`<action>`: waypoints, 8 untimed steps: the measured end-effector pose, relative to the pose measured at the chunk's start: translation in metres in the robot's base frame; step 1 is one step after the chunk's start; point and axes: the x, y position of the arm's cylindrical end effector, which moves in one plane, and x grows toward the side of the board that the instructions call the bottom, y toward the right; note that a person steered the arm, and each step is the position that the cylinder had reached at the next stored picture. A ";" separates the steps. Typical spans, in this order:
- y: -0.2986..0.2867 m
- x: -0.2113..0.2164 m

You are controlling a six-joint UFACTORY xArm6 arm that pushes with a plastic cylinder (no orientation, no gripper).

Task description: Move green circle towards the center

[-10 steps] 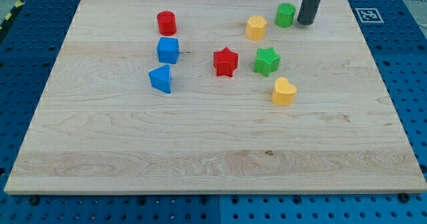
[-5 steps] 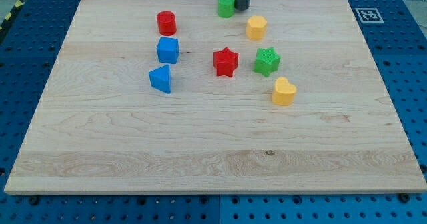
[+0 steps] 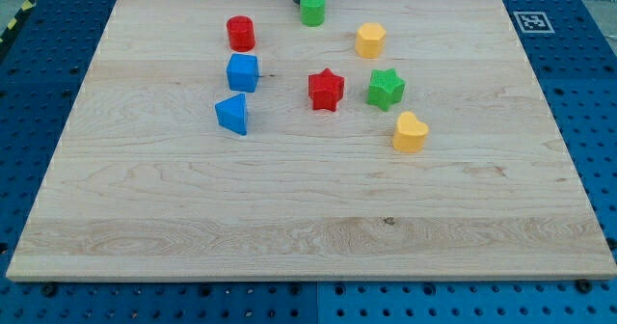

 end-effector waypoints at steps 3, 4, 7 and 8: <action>0.026 -0.004; 0.017 0.008; 0.013 0.054; 0.004 0.063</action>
